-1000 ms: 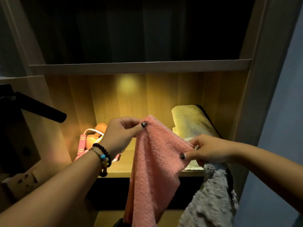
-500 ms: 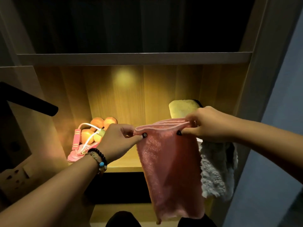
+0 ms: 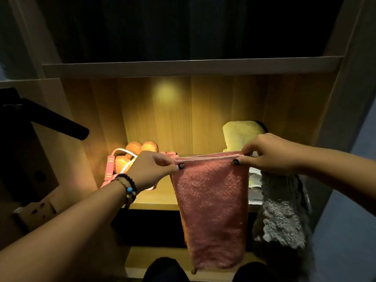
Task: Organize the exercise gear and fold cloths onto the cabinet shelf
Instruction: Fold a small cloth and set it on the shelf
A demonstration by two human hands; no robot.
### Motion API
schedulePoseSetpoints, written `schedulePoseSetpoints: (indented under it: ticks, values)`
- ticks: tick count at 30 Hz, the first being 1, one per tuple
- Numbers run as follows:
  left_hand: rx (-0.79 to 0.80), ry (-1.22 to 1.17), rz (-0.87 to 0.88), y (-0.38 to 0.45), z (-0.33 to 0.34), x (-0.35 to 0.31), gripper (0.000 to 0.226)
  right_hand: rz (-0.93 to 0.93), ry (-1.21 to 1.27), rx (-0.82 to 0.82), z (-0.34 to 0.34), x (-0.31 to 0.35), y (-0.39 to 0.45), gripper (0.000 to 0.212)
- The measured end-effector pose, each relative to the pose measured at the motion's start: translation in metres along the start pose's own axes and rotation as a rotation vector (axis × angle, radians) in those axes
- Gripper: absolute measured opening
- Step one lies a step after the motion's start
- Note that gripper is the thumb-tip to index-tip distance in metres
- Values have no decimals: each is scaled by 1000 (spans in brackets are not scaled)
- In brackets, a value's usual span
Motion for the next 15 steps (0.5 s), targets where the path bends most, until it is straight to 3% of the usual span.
schedulePoseSetpoints:
  ticks: [5,9,12,15]
  values:
    - [-101,142,6,22,-9,-6,9,47,-53,-90,3,12,34,28]
    - [-254,-7,-6,31,-16,-17,12,54,-52,-158,-12,17,52,31]
    - [-216,-171,-21,21,-22,-26,10,61,-53,-116,-24,21,54,33]
    - [-131,-251,-48,7,-30,-35,23,50,-57,-71,-33,26,43,32]
Point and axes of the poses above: each hand's wrist, its own y-axis towards the middle knuckle, its own z-axis out of the palm, x = y × z, the point moved 1 cm from there along y, towards the middle knuckle, and after that the axes turned 14 degrees about -y, right-handed, at the moved point
